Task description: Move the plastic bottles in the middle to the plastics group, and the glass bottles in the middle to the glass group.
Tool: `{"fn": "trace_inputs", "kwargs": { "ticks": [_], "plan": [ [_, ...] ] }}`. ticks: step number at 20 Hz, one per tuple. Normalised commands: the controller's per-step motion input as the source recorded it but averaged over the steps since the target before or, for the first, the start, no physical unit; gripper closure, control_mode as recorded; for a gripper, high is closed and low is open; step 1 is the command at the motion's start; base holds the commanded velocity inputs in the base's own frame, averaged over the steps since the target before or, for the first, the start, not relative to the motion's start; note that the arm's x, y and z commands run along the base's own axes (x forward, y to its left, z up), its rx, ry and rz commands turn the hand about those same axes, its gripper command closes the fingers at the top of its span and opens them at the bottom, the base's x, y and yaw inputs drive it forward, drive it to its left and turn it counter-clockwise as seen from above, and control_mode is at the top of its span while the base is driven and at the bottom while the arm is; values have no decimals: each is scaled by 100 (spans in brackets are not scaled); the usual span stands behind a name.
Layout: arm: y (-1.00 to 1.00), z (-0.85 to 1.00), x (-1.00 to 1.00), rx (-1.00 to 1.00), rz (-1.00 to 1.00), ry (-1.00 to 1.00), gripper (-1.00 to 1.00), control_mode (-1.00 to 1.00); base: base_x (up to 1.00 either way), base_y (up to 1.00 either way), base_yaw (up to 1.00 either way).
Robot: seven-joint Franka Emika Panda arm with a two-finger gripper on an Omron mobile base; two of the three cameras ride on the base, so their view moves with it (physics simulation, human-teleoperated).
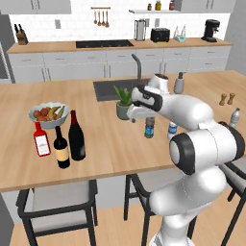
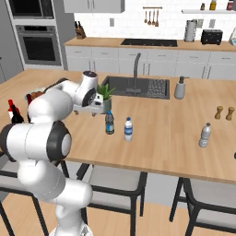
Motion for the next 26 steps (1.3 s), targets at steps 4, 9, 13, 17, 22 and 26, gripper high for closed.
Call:
{"fn": "trace_inputs", "kwargs": {
  "ticks": [4,9,13,17,22,26],
  "plan": [
    [-64,4,0,-28,-55,11,-100,-100,0,0,0],
    [-39,0,12,-21,-40,9,-100,-100,0,0,0],
    [-62,-6,59,1,-8,6,-100,-100,0,0,0],
    [-68,0,14,10,-3,0,-100,-100,0,0,0],
    [-42,0,0,8,-1,0,-100,-100,0,0,0],
    [-4,-2,3,1,0,0,-100,-100,0,0,0]
  ]
}}
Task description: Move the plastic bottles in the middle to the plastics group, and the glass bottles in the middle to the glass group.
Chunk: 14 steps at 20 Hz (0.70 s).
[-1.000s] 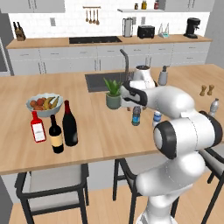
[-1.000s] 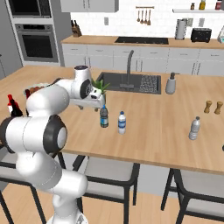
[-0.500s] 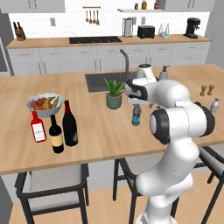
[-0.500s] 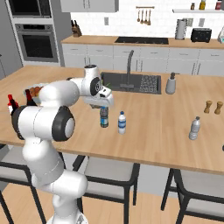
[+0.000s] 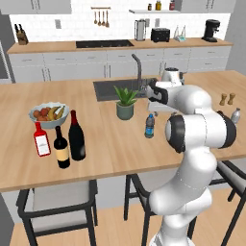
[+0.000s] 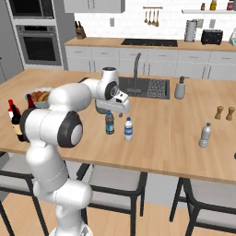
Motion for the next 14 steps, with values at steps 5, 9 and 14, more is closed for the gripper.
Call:
{"fn": "trace_inputs", "kwargs": {
  "ticks": [5,9,14],
  "plan": [
    [19,-2,0,0,6,0,-100,-100,0,0,0],
    [48,0,5,0,17,0,-100,-100,0,0,0],
    [11,-6,25,0,12,0,-100,-100,0,0,0]
  ]
}}
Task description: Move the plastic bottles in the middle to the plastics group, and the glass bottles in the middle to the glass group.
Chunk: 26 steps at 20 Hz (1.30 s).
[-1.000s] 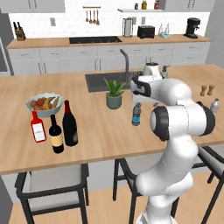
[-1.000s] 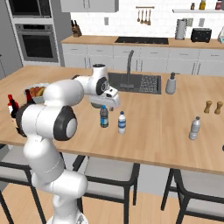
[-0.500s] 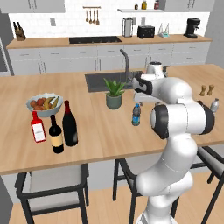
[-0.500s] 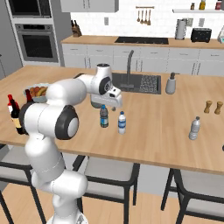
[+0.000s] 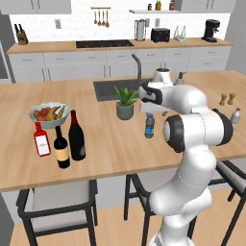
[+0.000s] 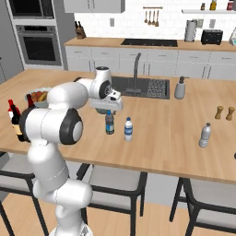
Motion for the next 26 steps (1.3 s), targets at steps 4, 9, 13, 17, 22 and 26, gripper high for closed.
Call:
{"fn": "trace_inputs", "kwargs": {
  "ticks": [4,9,13,17,22,26],
  "plan": [
    [0,-23,47,0,3,0,-100,-100,0,0,0],
    [0,-17,28,0,3,0,-100,-100,0,0,0],
    [0,-2,33,0,4,0,-100,-100,0,0,0],
    [0,0,6,0,2,0,-100,-100,0,0,0],
    [0,-2,-33,0,2,0,-100,-100,0,0,0],
    [8,-26,1,0,2,0,-100,-100,0,0,0]
  ]
}}
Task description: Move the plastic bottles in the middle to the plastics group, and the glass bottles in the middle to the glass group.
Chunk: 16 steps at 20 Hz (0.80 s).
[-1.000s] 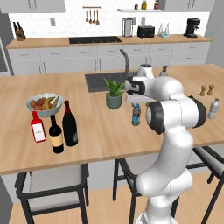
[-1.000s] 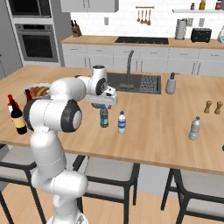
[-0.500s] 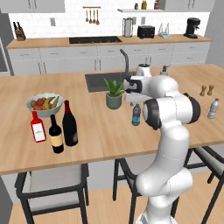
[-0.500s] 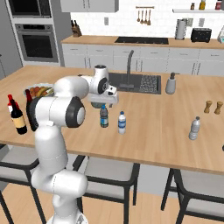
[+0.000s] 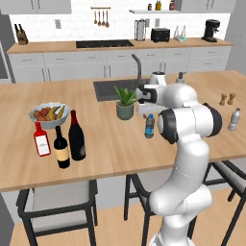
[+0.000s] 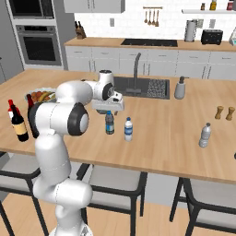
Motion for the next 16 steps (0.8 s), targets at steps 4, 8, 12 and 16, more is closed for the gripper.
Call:
{"fn": "trace_inputs", "kwargs": {
  "ticks": [4,8,12,16],
  "plan": [
    [5,-19,12,0,2,-1,-100,-100,0,0,0],
    [0,-1,3,0,1,0,-100,-100,0,0,0],
    [-1,0,5,0,0,0,-100,-100,0,0,0],
    [0,0,7,0,0,0,-100,-100,0,0,0]
  ]
}}
